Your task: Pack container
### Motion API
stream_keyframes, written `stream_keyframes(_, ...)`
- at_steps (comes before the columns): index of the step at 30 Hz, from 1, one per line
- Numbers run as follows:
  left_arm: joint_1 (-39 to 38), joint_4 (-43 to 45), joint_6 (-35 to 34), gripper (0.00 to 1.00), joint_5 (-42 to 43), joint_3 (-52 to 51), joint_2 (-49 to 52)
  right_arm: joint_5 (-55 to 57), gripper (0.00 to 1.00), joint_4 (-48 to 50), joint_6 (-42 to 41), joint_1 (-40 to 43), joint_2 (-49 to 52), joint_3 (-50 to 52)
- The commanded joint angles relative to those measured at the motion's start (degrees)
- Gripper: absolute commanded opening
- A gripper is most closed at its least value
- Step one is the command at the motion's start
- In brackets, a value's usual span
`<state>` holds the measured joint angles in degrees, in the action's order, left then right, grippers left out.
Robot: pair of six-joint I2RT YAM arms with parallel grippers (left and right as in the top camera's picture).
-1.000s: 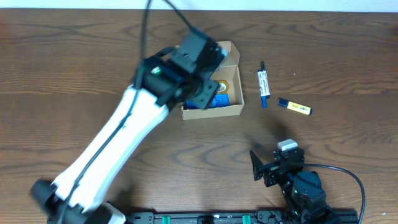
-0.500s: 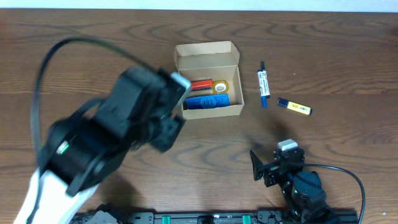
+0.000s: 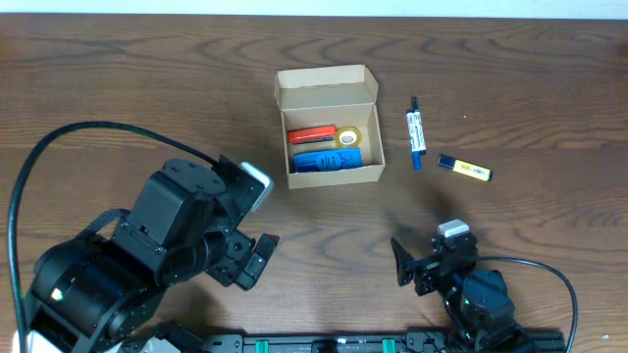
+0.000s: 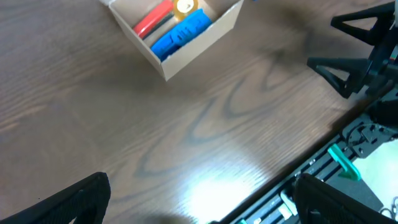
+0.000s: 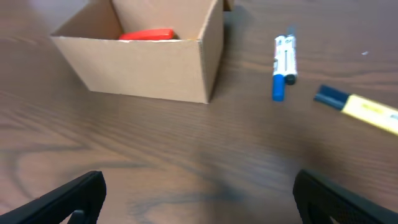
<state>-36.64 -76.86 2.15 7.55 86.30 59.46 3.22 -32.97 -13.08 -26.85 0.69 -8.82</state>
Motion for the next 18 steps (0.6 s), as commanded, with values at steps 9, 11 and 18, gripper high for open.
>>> stream_keyframes(9, 0.2, -2.5, 0.0, 0.95, -0.2, -0.4, -0.3, -10.4, 0.99, 0.1, -29.6, -0.6, -0.3, 0.2)
stream_keyframes(11, 0.2, -2.5, 0.0, 0.95, -0.2, -0.4, -0.3, -10.4, 0.99, 2.0, -29.6, -0.5, -0.4, 0.2)
stream_keyframes(18, 0.2, -2.5, 0.0, 0.95, -0.2, -0.4, -0.3, -10.7, 0.99, 12.1, -18.7, 1.7, 3.6, -2.6)
